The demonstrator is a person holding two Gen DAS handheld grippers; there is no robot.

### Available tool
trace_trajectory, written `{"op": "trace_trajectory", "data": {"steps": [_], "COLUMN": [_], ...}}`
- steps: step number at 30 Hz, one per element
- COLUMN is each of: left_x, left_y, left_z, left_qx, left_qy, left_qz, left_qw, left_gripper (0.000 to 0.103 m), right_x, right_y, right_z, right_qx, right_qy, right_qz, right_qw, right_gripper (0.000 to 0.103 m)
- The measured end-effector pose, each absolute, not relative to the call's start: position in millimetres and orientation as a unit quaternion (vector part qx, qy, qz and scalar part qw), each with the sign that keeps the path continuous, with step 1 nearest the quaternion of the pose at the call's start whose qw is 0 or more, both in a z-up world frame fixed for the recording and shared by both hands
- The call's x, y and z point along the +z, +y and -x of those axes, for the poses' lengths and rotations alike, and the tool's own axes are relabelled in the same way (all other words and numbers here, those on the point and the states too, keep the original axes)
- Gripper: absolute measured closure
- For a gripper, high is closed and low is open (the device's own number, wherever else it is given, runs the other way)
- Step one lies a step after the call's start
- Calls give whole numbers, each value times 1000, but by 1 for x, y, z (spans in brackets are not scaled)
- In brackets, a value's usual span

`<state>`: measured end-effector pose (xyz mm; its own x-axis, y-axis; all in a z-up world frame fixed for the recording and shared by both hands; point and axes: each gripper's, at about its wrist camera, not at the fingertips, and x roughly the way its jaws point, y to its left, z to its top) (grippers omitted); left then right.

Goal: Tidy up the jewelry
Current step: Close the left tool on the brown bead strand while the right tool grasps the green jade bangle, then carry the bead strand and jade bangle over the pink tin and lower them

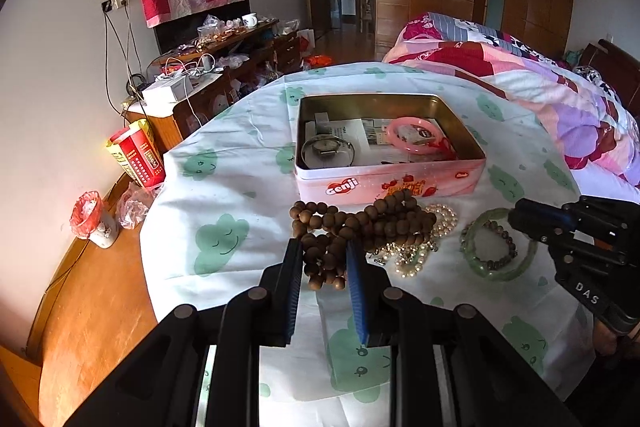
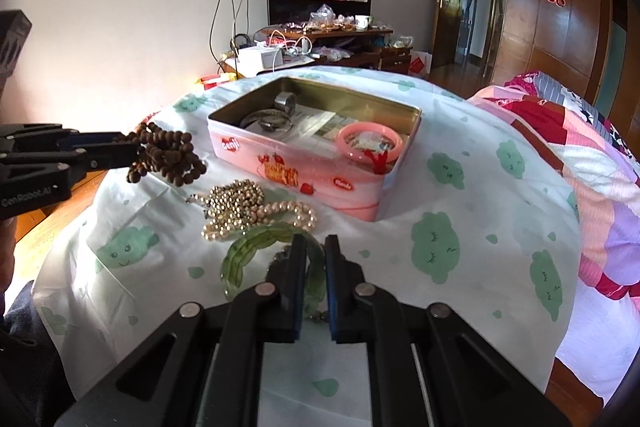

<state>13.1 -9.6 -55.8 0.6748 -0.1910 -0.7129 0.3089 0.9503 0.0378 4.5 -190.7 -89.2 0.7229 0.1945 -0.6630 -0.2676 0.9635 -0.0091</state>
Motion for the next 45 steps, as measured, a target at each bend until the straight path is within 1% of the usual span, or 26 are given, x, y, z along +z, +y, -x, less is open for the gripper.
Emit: {"op": "trace_trajectory", "data": {"steps": [12, 24, 45], "left_x": [-42, -30, -30], "left_y": [-11, -21, -49], "left_z": [-22, -40, -92], "left_qx": [-137, -139, -141], "left_qy": [365, 352, 356], "left_qz": [-78, -93, -114], "left_qw": [918, 921, 917], "left_gripper": [81, 81, 81], "right_x": [-69, -48, -42], "right_y": [-196, -207, -204], "right_z": [-8, -32, -76], "right_qx": [119, 107, 92], "right_qy": [322, 301, 299], "right_qz": [49, 45, 69], "right_qw": [938, 947, 947], "right_gripper": [92, 92, 92]}}
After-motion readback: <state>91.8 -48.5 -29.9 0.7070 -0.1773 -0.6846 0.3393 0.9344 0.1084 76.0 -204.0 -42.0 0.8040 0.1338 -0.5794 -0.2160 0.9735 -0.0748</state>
